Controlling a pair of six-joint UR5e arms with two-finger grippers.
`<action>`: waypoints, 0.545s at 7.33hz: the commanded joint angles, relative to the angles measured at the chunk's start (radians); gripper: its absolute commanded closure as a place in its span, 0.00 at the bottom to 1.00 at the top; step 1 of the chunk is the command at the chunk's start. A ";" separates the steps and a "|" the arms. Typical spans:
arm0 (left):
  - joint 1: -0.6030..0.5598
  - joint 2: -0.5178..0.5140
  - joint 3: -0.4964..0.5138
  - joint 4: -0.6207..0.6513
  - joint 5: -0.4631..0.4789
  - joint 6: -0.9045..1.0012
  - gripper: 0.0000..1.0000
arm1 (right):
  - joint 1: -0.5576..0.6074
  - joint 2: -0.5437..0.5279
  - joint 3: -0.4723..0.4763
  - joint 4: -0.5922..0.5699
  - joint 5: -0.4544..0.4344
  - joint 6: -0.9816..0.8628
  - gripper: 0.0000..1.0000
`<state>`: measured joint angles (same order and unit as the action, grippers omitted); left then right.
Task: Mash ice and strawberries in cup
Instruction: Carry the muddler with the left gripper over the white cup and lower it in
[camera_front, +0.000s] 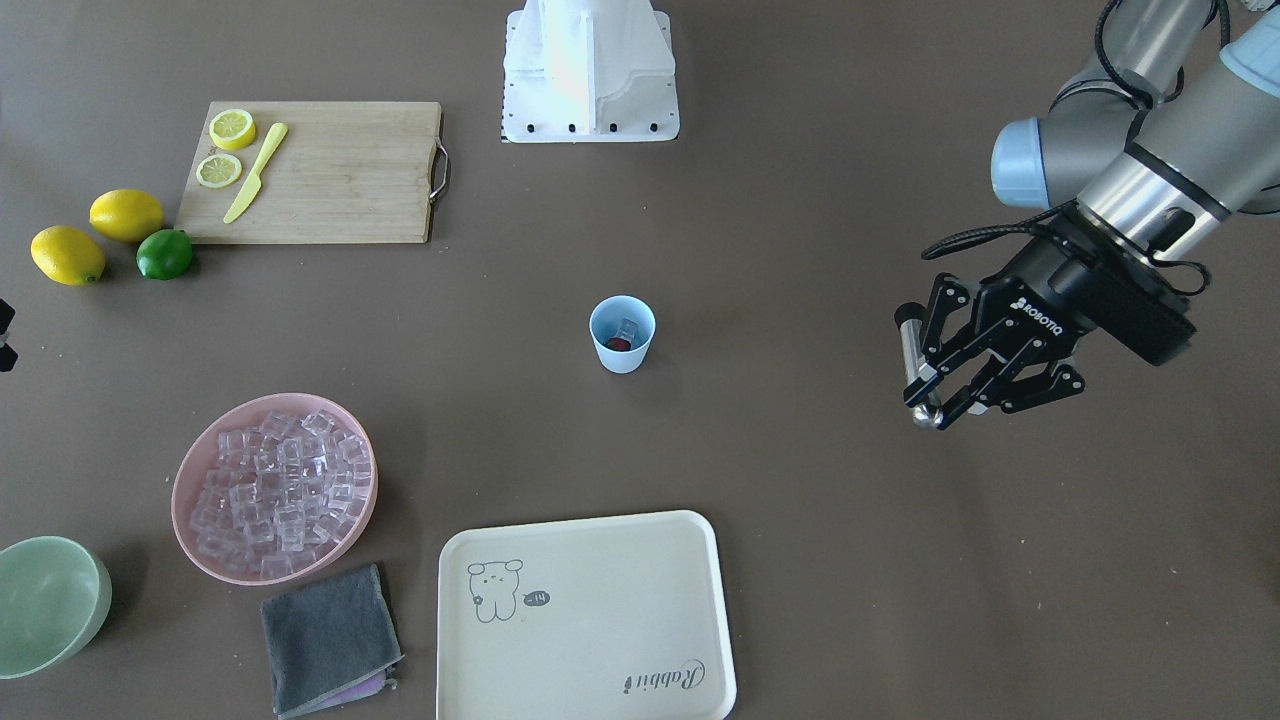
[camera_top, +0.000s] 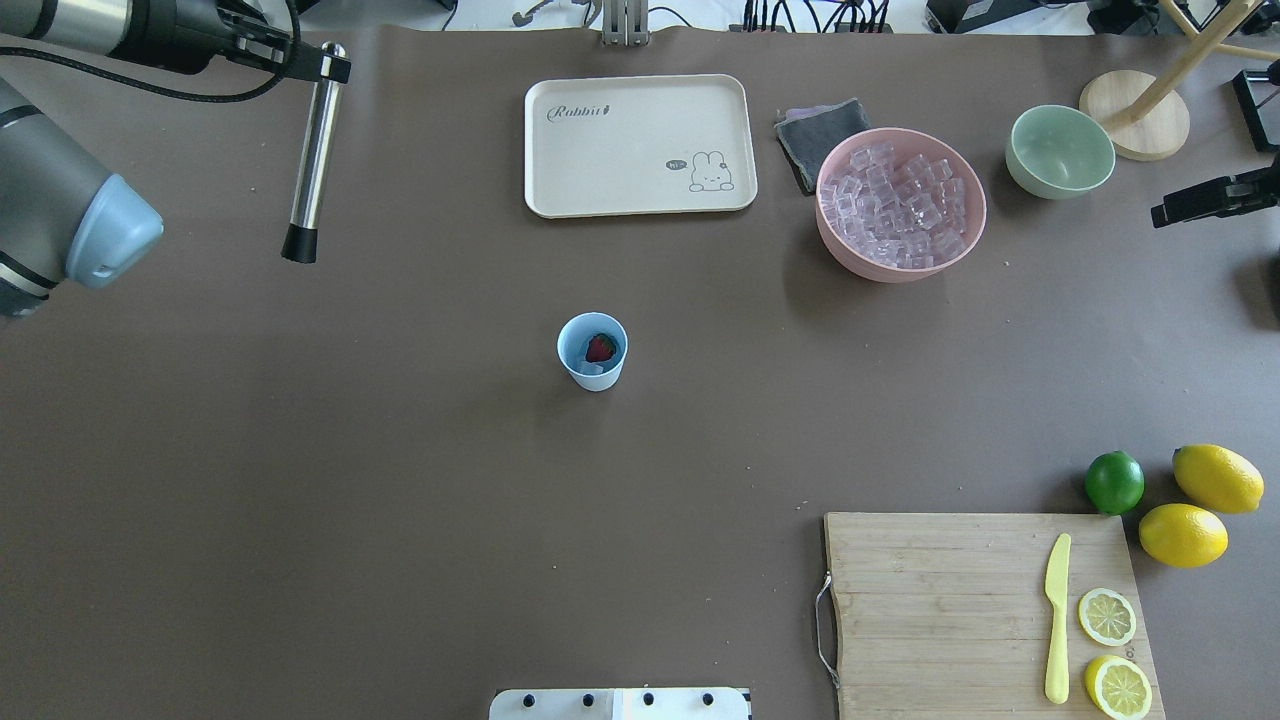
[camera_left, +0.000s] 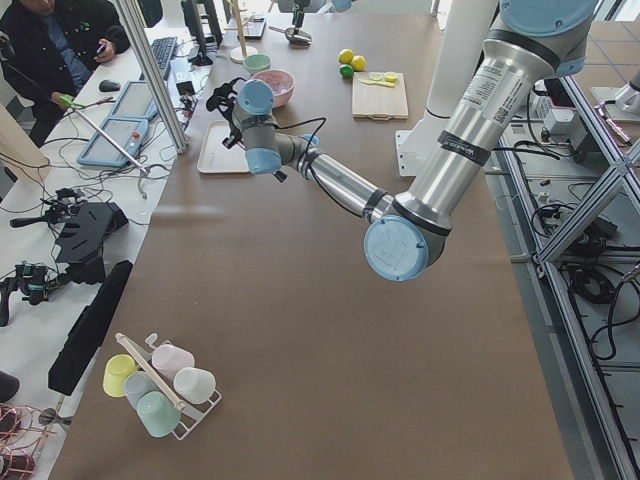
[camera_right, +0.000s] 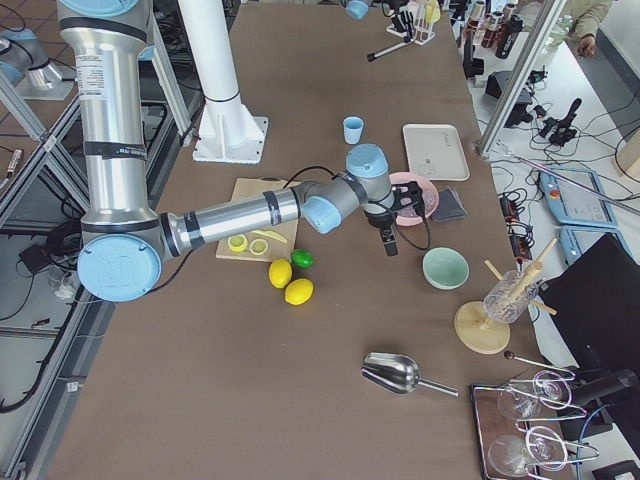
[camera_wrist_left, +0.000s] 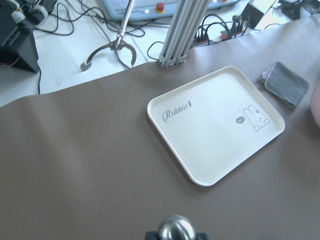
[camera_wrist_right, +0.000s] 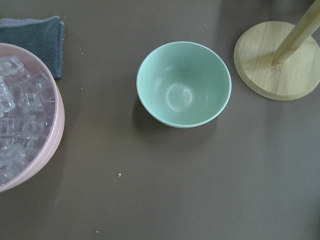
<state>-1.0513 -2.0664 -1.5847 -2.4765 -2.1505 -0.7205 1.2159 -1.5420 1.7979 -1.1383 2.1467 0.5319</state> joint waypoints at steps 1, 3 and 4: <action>0.126 0.005 0.008 -0.237 0.198 -0.135 1.00 | -0.001 0.005 -0.006 0.003 0.012 -0.016 0.00; 0.264 0.006 0.012 -0.384 0.389 -0.140 1.00 | -0.002 0.005 -0.006 0.002 0.012 -0.017 0.00; 0.330 0.009 0.015 -0.448 0.488 -0.139 1.00 | -0.002 0.005 -0.005 0.003 0.010 -0.017 0.00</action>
<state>-0.8040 -2.0595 -1.5721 -2.8407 -1.7824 -0.8554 1.2139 -1.5372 1.7925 -1.1362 2.1578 0.5161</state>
